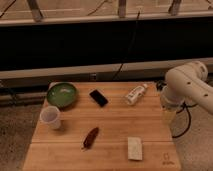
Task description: Place the pepper on the white sponge
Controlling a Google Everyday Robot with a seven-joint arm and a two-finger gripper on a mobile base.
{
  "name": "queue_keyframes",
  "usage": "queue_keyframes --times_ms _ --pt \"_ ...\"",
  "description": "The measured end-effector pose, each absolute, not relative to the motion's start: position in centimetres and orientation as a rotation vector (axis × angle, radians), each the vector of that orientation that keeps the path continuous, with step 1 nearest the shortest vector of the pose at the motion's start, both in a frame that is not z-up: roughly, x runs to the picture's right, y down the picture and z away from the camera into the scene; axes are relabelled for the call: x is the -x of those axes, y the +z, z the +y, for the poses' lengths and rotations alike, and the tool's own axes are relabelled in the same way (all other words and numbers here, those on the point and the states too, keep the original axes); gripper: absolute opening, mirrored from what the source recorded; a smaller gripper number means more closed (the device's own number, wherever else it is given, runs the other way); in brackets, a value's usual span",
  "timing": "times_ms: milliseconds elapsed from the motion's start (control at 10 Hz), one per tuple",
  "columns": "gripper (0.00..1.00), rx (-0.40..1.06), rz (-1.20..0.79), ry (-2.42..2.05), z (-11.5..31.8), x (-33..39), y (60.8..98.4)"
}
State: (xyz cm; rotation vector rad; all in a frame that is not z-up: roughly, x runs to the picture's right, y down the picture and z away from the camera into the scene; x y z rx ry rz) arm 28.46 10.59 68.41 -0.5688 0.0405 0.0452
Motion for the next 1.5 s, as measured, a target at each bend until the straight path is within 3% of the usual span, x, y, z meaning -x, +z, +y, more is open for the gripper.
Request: queue_keyframes --times_ms 400,1500 --pt "0.80 0.569 0.048 0.025 10.8 -28.0 68.4" --pt "0.80 0.557 0.005 -0.380 12.9 -16.0 68.5"
